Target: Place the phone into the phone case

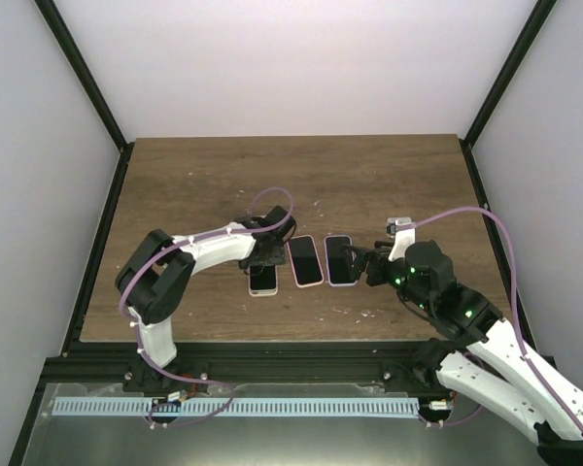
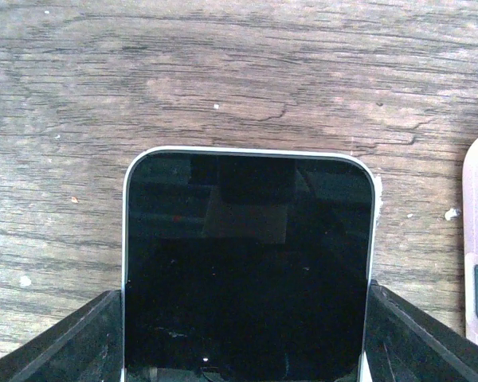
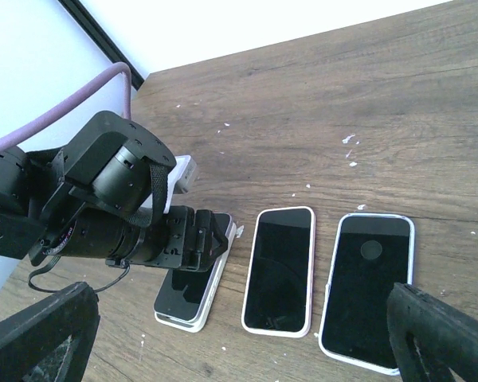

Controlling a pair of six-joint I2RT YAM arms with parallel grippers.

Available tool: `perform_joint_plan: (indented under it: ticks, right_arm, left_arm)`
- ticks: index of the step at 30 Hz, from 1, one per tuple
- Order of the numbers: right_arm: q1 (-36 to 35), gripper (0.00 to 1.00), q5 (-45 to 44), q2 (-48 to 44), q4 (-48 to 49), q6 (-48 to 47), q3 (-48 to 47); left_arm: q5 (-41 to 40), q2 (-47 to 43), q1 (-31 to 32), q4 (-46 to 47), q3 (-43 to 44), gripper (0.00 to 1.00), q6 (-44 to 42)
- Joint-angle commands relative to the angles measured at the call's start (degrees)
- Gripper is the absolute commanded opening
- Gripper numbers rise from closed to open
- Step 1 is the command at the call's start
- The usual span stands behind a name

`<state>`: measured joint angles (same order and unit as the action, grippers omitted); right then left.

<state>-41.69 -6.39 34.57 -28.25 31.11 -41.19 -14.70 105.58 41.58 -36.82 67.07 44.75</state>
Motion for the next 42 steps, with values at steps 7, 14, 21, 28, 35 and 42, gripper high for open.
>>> perform_joint_plan:
  ticks: [7, 14, 21, 28, 35, 42]
  right_arm:
    - [0.4, 1.0, 0.2, -0.1, 0.5, 1.2, -0.3]
    - [0.4, 1.0, 0.6, 0.7, 0.6, 1.7, -0.4]
    - [0.4, 1.0, 3.0, 1.9, 1.9, 4.1, 0.6]
    - [0.4, 1.0, 10.6, 9.0, 8.5, 7.5, 2.1]
    - [0.3, 0.68, 17.8, 20.6, 19.1, 11.1, 3.0]
    - [-0.3, 0.4, 19.9, 33.0, 26.8, 13.8, 1.7]
  left_arm:
    - [-0.8, -2.4, 1.0, -1.3, -0.4, 0.81, 0.5]
    - [-1.2, -3.8, 1.1, -1.4, -1.3, 0.97, 0.5]
    - [0.8, -8.6, 1.1, 1.1, -3.6, 0.89, -0.4]
    - [6.5, -14.3, -1.4, 5.8, -8.1, 0.75, -1.6]
    - [16.1, -20.0, -9.4, 13.3, -16.4, 0.7, -4.6]
    - [23.1, -18.6, -15.1, 17.6, -18.3, 0.66, -10.0]
